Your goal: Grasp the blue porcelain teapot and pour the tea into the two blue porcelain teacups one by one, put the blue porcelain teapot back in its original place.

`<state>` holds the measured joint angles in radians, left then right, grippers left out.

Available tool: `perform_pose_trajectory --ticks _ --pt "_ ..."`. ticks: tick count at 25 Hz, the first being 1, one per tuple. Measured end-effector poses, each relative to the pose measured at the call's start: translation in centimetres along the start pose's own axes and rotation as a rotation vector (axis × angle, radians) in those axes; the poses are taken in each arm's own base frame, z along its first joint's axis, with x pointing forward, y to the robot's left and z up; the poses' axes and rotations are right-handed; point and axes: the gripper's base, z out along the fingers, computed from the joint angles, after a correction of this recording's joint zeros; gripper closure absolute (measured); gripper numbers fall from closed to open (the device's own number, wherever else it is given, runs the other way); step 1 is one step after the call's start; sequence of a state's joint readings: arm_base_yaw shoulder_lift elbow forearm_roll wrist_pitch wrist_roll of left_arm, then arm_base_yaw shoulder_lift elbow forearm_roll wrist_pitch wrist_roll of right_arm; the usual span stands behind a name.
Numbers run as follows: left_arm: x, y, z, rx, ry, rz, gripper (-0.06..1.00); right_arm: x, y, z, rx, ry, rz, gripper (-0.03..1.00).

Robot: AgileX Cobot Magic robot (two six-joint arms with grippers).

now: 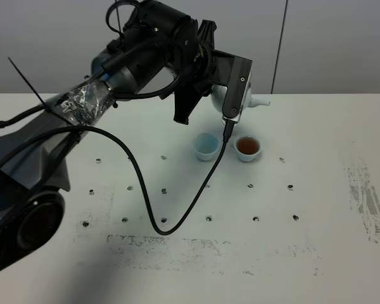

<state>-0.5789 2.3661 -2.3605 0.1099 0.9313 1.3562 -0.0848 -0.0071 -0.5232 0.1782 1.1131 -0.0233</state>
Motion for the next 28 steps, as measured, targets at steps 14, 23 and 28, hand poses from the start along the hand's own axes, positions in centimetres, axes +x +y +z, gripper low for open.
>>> perform_pose_trajectory --ticks 14,23,28 --pt "-2.1 -6.7 -4.6 0.268 -0.058 -0.506 0.82 0.0 0.0 0.0 0.000 0.000 0.000 0.76" --pt "-4.2 -8.5 -2.5 0.364 -0.010 -0.612 0.82 0.0 0.0 0.0 -0.001 0.000 0.000 0.76" --pt "-4.8 -8.2 -0.2 0.371 0.006 -0.686 0.82 0.0 0.0 0.0 -0.001 -0.001 0.000 0.76"
